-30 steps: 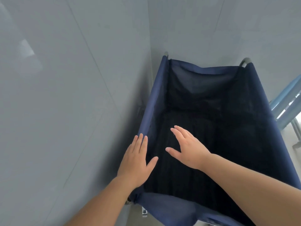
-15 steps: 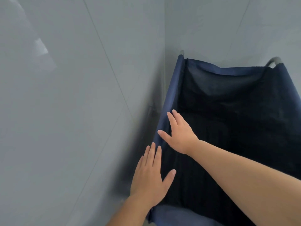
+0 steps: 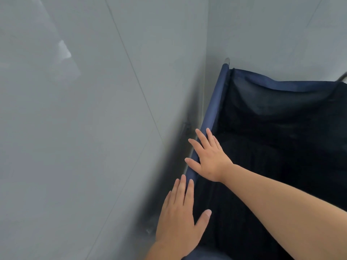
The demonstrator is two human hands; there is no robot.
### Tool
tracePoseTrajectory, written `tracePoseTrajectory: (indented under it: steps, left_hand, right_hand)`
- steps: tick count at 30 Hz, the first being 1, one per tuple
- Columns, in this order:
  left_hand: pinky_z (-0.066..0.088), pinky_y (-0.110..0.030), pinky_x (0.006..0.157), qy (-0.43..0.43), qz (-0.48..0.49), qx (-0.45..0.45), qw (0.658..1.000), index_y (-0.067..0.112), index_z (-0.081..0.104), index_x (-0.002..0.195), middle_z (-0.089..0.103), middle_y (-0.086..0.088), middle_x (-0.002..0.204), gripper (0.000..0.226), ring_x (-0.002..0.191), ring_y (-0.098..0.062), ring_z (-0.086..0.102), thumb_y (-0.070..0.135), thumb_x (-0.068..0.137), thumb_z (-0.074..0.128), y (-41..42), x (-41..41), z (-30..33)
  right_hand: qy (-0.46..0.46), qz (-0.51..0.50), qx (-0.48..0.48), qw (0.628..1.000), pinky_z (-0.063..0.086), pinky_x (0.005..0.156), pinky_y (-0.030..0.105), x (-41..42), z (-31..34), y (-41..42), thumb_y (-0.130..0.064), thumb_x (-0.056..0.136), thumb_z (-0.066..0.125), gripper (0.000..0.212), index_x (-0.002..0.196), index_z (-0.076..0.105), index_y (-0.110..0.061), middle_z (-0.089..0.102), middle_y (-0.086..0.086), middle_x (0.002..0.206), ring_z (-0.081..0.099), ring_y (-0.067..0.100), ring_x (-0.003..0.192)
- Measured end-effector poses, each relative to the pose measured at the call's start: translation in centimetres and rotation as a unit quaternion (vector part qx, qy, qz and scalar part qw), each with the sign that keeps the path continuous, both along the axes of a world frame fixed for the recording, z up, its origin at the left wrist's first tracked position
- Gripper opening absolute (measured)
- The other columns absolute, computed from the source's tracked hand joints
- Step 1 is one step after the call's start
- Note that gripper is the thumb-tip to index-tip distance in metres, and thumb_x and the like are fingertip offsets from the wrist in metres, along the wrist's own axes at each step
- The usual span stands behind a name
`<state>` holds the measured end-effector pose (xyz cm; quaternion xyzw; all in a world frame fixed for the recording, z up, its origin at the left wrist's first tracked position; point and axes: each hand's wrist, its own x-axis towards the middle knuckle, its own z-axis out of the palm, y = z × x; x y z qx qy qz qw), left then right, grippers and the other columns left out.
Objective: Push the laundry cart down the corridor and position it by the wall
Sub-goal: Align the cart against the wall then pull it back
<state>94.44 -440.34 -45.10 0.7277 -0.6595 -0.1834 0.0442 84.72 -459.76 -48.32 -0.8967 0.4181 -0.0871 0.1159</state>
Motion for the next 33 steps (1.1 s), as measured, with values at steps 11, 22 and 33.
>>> tracePoseTrajectory:
  steps: [11, 22, 33]
  left_hand:
    - [-0.006, -0.030, 0.117, 0.010, 0.012, 0.021, 1.000, 0.043, -0.046, 0.127, -0.045, 0.016, 0.145, 0.079, 0.139, -0.010, -0.033, 0.080, 0.078, 0.004, -0.5, 0.1, -0.5]
    - [0.052, -0.038, 0.094, -0.011, 0.013, -0.008, 1.000, 0.013, 0.039, 0.147, 0.039, -0.009, 0.152, 0.083, 0.132, -0.025, 0.047, 0.066, 0.083, 0.038, -0.9, 0.8, 0.0]
    - [0.011, -0.032, 0.114, -0.019, 0.004, -0.054, 0.998, 0.027, -0.014, 0.149, -0.013, 0.002, 0.159, 0.082, 0.147, -0.018, -0.001, 0.070, 0.089, 0.023, -2.1, 1.8, -1.5]
  right_hand:
    - [-0.027, 0.004, 0.024, 0.999, -0.012, 0.108, 0.038, 0.3, -0.4, -0.2, -0.075, 0.090, 0.020, 0.073, 0.149, 0.018, -0.031, -0.003, -0.001, 0.163, -0.030, 0.022, 0.141]
    - [-0.038, 0.021, 0.044, 0.998, -0.002, 0.114, 0.042, 1.4, 0.0, -0.5, -0.069, 0.090, 0.024, 0.070, 0.143, 0.032, -0.025, 0.000, 0.001, 0.163, -0.026, 0.024, 0.143]
    - [-0.023, 0.002, 0.036, 0.999, -0.003, 0.115, 0.044, 2.5, 0.0, -1.6, -0.069, 0.089, 0.022, 0.067, 0.140, 0.035, -0.028, 0.000, -0.002, 0.163, -0.023, 0.023, 0.144]
